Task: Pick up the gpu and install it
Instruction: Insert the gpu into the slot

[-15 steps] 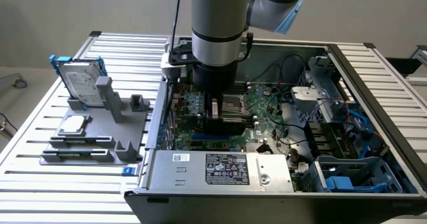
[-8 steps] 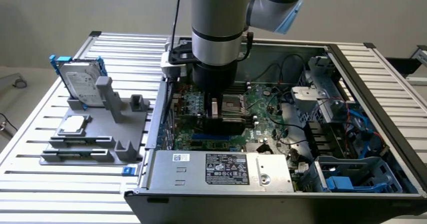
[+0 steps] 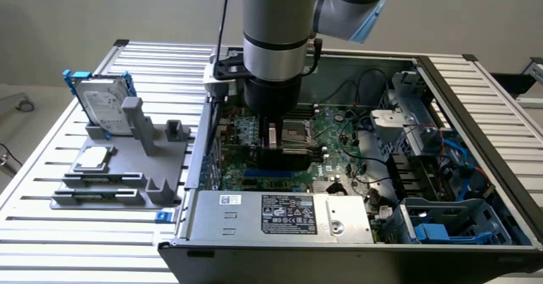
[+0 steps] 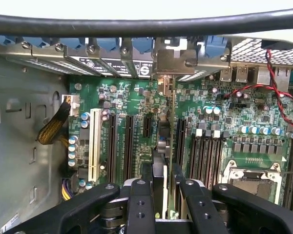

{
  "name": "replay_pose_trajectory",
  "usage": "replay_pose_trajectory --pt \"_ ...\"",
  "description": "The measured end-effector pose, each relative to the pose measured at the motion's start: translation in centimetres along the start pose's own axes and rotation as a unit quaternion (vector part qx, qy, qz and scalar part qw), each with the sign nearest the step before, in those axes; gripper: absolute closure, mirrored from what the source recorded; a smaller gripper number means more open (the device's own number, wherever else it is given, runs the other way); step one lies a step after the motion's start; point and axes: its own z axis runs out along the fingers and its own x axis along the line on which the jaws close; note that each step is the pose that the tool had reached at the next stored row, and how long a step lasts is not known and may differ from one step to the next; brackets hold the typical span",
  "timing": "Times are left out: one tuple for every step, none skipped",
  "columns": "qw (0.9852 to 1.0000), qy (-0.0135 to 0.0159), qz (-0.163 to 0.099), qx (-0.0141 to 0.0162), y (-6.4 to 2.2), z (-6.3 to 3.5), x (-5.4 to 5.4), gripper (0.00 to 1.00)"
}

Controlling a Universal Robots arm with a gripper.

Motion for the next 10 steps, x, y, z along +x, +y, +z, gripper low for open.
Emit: replay_pose_trajectory --pt "1.0 0.0002 0.0 0.0 0.04 0.02 0.01 0.74" --pt "1.0 0.0004 0.0 0.0 0.06 0.05 0.03 0.74" --pt "1.0 0.0005 0.0 -0.0001 0.07 0.09 0.04 0.74" --pt "1.0 0.0005 0.0 -0.0001 0.07 0.12 0.04 0.74" --pt "1.0 0.0005 0.0 -0.0001 0.08 0.16 0.04 0.74" --pt "1.0 0.0004 0.0 0.0 0.08 0.21 0.04 0.74" --pt "1.0 0.0004 0.0 0.0 0.08 0.25 0.04 0.74" --pt "1.0 0.0004 0.0 0.0 0.08 0.32 0.05 0.74" --pt "1.0 0.0004 0.0 0.0 0.08 0.39 0.05 0.74" --pt "1.0 0.0004 0.0 0.0 0.08 0.48 0.06 0.74"
